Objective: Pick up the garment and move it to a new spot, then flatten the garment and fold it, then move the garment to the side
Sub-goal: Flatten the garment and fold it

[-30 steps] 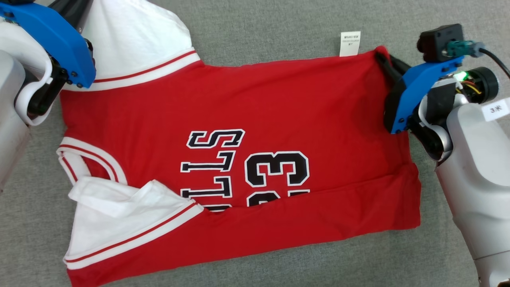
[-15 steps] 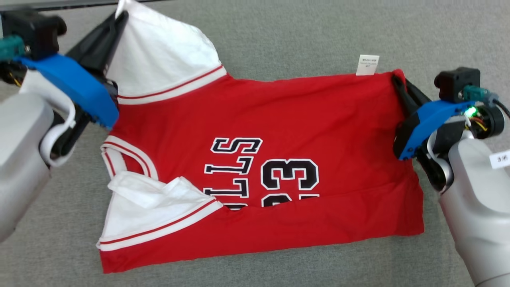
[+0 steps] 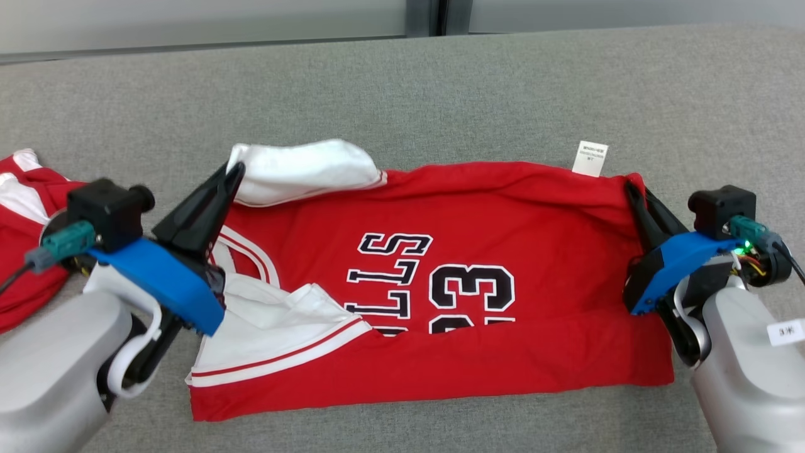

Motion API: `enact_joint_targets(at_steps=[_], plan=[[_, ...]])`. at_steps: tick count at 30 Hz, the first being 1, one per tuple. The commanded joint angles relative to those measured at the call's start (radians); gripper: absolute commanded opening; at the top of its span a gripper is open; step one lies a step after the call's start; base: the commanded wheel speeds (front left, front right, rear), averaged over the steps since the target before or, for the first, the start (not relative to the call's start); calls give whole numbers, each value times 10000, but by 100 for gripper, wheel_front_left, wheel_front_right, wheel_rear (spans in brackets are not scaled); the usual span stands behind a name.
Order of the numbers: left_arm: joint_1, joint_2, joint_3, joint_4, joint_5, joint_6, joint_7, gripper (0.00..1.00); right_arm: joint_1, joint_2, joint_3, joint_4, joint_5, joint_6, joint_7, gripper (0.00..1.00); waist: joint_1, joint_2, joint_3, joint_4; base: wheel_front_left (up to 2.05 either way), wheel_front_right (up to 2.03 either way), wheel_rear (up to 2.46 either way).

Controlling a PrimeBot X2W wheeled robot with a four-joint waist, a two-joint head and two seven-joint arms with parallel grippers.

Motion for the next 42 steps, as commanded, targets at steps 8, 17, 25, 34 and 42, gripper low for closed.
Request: enact_joint_targets(at_steps=[8,17,25,34,42], plan=[[1875,203,1043,-1074,183,648,-52,0,920,18,-286,-251,-19,-2,-505,0,1,0,-421,108,0,0,0],[3395,-137,1705,-1185,474,711,-53,0,2177,185,-615,-844,121,-2,-845,0,1,0,-791,290,0,0,0],[4262,-356,2052,-886,721,707,-54,0,3256,441,-965,-1703,179,-1,-635,0,1,0,-1063,328,0,0,0],[4744,-756,2753,-901,934,705,-54,100,3918,355,-1258,-2769,322,-1,-478,100,1,0,-1395,311,0,0,0],[5637,-1839,5500,-1369,2763,1242,-53,100,3828,435,-1755,-3489,258,-1,-106,100,1,0,-1401,356,0,0,0]])
